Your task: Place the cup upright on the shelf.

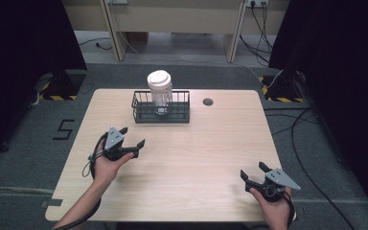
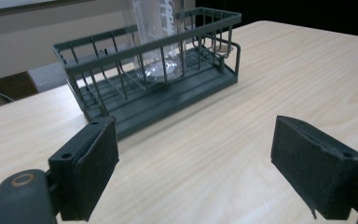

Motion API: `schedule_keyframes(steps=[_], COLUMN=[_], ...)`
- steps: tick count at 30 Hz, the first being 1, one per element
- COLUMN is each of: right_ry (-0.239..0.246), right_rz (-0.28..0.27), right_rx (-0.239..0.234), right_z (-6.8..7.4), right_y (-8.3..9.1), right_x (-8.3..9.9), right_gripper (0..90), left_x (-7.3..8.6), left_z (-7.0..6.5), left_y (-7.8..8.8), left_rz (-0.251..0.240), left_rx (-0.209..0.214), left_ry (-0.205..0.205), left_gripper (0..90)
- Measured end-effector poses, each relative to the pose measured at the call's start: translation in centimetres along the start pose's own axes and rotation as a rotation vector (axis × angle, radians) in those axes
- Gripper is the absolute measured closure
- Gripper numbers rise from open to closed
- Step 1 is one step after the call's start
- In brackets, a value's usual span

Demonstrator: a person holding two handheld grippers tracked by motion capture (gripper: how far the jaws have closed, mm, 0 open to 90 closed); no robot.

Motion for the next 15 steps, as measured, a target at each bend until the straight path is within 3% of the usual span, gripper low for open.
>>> schedule_keyframes(steps=[6,11,15], right_ry=[0.006,0.003,0.008], right_rz=[0.002,0.004,0.001], right_rx=[0.0,0.001,-0.001], right_z=[0.0,0.1,0.0], right_y=[-0.1,-0.1,-0.1], right_x=[0.0,0.0,0.0], right_gripper=[18.0,18.0,17.9], left_x=[2.8,3.7,4.2], left_z=[0.0,0.1,0.4], left_y=[2.1,2.8,3.5], left_rz=[0.024,0.029,0.016], left_rx=[-0.013,-0.022,-0.054], left_ry=[0.026,0.039,0.038], left_gripper=[14.4,14.4,14.4])
Point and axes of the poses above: each handheld gripper's, and its own axes: y roughly backward along the jaws, x roughly out of its underside, z roughly to its left, the point moved 3 cm from there along -y, roughly forward along the jaws, and after that the axes turned 8 degrees about y, right-handed, at the moved point
